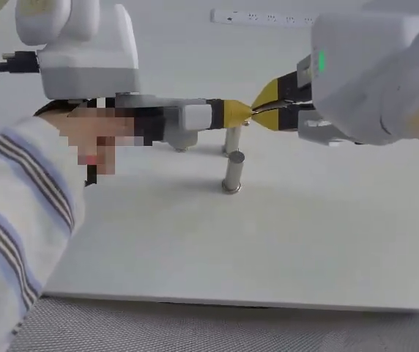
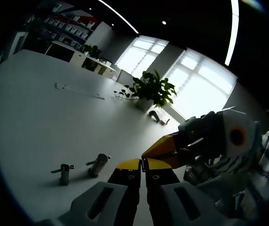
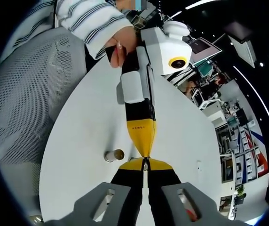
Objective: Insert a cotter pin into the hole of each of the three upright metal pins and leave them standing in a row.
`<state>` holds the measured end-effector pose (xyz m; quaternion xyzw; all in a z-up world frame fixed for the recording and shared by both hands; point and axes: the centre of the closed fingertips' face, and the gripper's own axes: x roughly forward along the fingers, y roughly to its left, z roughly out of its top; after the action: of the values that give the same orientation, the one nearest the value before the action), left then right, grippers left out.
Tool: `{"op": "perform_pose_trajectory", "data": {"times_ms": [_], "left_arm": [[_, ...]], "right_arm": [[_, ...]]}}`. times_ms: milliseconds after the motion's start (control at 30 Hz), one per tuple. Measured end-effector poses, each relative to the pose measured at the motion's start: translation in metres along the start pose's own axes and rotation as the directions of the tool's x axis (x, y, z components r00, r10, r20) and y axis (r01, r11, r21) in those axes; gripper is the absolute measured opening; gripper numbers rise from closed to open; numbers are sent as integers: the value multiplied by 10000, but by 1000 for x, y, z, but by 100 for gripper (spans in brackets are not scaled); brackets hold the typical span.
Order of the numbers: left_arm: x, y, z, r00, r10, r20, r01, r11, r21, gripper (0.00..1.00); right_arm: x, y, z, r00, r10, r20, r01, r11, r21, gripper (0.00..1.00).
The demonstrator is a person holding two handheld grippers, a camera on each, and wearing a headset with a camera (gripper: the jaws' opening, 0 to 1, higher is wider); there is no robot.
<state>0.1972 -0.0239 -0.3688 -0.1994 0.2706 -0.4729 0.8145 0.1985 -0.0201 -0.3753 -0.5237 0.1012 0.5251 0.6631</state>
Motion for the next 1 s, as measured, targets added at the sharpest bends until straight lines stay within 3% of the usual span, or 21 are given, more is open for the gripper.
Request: {"op": "perform_pose_trajectory", "data": {"times_ms": [233, 367, 467, 533, 600, 733, 900, 1000], "left_arm": [[-1, 0, 1, 10000, 64, -57, -62, 9994, 339, 0], [0, 0, -5, 9996, 56, -290, -45, 9992, 390, 0], [-1, -1, -6, 9994, 34, -350, -19, 9990, 447, 0], [0, -2, -9, 9989, -21, -471, 53, 9977, 678, 0], [-1, -3, -14, 9981, 17, -618, 39, 9960, 895, 0], [-4, -5, -21, 9969, -53, -788, 146, 9929, 1177, 0], [-9, -6, -20, 9978, -146, -653, 242, 9884, 1497, 0], [-13, -6, -20, 9977, -179, -648, 280, 9869, 1590, 0]], "right_arm": [[0, 0, 2, 10000, -13, 92, 12, 9999, 119, 0], [2, 6, 1, 9990, 399, 209, -403, 9990, 212, 0], [2, 8, 1, 9988, 411, 283, -416, 9990, 156, 0], [2, 14, 3, 9968, 648, 459, -667, 9969, 416, 0], [6, 14, 3, 9969, 591, 524, -611, 9974, 390, 0], [5, 18, 7, 9940, 670, 859, -730, 9950, 676, 13], [6, 21, -1, 9928, 962, 706, -1025, 9905, 917, 18], [6, 28, -1, 9851, 1373, 1036, -1534, 9738, 1681, 19]]}}
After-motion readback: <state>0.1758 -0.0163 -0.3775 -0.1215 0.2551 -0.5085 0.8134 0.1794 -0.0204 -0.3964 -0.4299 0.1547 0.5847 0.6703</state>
